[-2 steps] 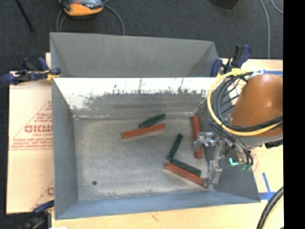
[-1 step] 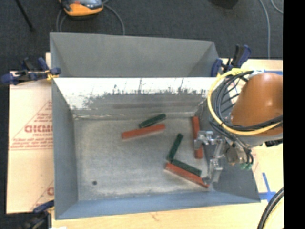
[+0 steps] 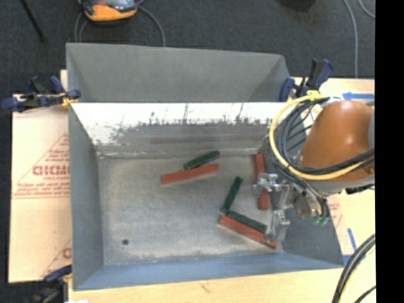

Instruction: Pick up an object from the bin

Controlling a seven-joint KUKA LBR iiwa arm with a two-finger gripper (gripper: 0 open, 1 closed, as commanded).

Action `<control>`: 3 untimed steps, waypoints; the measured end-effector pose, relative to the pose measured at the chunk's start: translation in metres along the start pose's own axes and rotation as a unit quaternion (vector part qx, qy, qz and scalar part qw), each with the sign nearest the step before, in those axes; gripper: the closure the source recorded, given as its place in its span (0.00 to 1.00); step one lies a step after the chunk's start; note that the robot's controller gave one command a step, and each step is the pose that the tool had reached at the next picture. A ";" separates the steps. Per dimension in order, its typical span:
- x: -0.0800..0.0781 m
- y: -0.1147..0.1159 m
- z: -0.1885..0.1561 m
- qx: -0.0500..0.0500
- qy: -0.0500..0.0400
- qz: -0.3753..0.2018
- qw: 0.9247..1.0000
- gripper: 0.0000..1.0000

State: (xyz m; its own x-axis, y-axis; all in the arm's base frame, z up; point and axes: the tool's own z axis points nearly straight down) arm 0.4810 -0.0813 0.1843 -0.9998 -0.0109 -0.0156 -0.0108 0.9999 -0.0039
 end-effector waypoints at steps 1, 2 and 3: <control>0.001 0.003 0.069 -0.002 0.004 -0.108 0.994 0.00; -0.006 0.007 0.108 -0.002 0.004 -0.163 0.987 0.00; -0.048 -0.031 0.114 -0.001 0.005 0.031 1.000 1.00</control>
Offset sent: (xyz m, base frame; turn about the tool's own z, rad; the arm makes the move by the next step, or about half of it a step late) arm 0.0059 0.0084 -0.1097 -0.3273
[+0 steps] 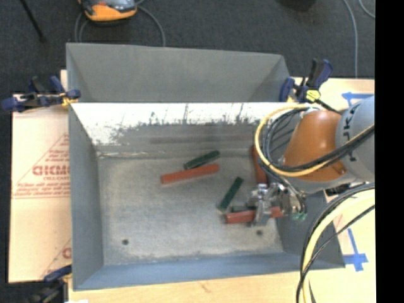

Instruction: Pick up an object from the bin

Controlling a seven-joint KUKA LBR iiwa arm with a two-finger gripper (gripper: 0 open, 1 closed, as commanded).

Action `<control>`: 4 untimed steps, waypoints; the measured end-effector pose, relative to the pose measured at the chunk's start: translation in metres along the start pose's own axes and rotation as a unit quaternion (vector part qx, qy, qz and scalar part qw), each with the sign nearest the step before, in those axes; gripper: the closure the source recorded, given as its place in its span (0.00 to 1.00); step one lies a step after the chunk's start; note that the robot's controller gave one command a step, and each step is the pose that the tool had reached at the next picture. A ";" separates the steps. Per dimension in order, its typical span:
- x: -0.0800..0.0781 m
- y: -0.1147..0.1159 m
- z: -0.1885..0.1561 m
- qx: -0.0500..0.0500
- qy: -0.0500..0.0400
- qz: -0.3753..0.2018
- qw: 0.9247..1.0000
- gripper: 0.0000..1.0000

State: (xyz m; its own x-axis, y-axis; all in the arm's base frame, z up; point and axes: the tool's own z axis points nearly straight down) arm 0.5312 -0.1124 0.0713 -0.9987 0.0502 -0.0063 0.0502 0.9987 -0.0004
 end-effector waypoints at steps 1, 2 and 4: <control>0.000 0.000 0.000 0.000 0.000 -0.001 1.000 1.00; 0.005 0.000 -0.045 0.000 0.006 -0.008 1.000 1.00; 0.029 -0.004 -0.153 0.000 0.003 -0.010 1.000 1.00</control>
Offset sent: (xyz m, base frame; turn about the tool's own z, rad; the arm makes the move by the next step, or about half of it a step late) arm -0.0052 0.0010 0.0915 -0.0314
